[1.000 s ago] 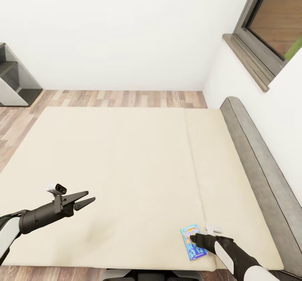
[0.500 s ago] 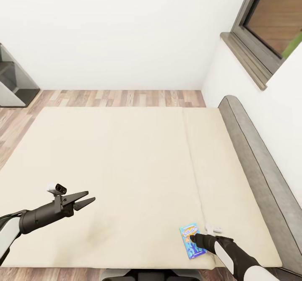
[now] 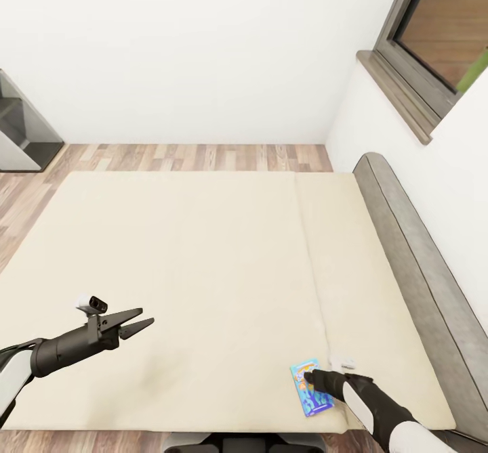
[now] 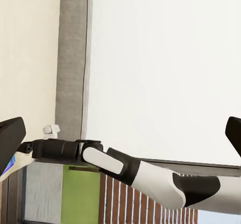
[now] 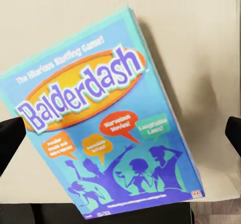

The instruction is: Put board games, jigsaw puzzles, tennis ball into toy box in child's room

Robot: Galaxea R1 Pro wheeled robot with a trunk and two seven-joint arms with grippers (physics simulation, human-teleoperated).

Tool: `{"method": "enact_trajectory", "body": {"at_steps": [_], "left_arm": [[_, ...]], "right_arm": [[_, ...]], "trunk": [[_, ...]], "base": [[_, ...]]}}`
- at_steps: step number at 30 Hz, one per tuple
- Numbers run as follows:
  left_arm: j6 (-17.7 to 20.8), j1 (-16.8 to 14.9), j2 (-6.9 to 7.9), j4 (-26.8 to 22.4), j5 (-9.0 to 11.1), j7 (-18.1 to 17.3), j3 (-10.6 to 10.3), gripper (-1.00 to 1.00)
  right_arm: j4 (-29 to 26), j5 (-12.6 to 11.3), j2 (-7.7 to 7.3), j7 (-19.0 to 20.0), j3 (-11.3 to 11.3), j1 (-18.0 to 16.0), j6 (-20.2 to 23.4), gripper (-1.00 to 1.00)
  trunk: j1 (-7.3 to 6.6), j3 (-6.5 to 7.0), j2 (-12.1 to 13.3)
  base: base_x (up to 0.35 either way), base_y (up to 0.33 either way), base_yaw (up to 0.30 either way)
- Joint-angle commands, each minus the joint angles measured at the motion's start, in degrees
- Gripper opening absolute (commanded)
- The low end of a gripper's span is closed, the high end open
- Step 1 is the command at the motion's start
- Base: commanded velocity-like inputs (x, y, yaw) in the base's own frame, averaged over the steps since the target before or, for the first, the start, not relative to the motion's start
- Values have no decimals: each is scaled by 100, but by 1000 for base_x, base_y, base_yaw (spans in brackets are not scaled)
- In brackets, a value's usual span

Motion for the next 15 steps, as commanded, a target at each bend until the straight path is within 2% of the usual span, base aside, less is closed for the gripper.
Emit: {"method": "enact_trajectory", "body": {"at_steps": [1,7,15], "left_arm": [[22,-4,1,-1,-3,-14,1,100],[17,-7,0,-1,-3,-1,1,100],[16,-9,2,-1,-3,4,1,100]], "right_arm": [[-84,-14,-22,13,23,-64,39,100],[-276,-29,-83,31,19,-227,66,100],[-340,-34,-171,44,14,-283,75,100]], "trunk": [[3,-10,-9],[3,-16,-9],[3,-18,-9]], "base": [[0,0,0],[0,0,0],[0,0,0]]}}
